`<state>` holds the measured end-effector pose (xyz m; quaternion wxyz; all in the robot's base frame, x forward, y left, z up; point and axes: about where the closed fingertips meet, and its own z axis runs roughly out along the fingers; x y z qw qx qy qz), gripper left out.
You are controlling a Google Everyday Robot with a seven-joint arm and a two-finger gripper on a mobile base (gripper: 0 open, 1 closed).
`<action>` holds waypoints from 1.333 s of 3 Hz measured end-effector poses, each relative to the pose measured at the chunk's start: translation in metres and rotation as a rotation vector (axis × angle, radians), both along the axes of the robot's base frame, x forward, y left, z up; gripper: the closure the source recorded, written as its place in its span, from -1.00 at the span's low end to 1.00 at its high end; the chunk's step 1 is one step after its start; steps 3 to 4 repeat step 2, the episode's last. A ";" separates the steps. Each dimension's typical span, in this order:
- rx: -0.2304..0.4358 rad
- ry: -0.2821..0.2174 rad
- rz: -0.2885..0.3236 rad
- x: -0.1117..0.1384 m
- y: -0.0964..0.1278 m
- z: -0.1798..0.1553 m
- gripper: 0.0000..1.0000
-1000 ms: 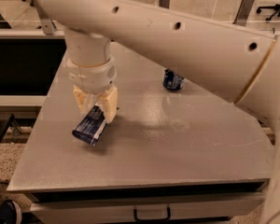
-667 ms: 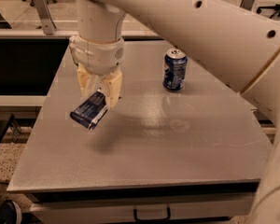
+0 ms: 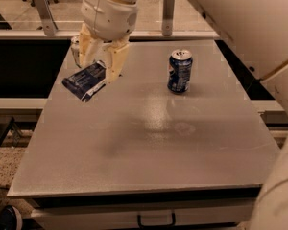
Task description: Pick rxbar blueberry
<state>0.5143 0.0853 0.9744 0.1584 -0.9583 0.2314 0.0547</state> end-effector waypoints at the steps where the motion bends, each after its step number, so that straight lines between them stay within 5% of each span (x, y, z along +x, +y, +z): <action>1: 0.034 -0.027 -0.009 0.007 0.008 0.004 1.00; 4: 0.056 -0.045 -0.015 0.011 0.014 0.007 1.00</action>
Offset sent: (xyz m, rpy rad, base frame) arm 0.0057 0.0067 0.0044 0.0305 -0.0232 -0.0081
